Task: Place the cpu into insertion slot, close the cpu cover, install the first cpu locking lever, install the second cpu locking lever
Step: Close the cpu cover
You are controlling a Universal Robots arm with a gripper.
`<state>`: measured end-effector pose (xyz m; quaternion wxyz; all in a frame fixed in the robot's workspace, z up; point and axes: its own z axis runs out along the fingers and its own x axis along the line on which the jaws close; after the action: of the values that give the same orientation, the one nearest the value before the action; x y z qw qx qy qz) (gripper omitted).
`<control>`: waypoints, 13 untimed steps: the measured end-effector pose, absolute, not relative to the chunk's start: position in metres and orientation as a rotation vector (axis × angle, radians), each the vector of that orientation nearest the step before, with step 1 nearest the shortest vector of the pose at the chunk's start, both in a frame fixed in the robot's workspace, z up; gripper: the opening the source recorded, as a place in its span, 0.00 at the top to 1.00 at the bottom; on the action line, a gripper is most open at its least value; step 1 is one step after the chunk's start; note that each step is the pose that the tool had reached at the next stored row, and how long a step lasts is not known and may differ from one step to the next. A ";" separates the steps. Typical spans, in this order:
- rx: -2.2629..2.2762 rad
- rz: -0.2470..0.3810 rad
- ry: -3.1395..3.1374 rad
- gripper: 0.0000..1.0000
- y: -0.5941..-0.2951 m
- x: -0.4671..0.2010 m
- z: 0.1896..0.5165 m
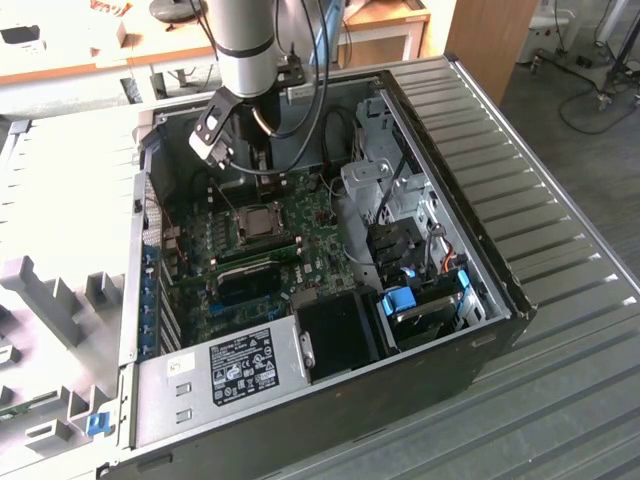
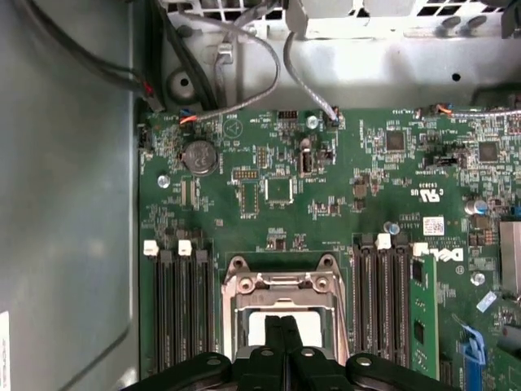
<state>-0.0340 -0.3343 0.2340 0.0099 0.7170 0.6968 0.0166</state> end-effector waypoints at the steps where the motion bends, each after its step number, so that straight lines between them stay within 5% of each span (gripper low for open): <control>1: 2.224 0.052 2.190 0.89 -0.334 -0.034 0.234; 13: 1.975 0.055 2.422 0.89 -0.334 -0.034 0.233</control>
<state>-0.0341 -0.3343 0.2331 0.0081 0.6319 0.7748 0.0176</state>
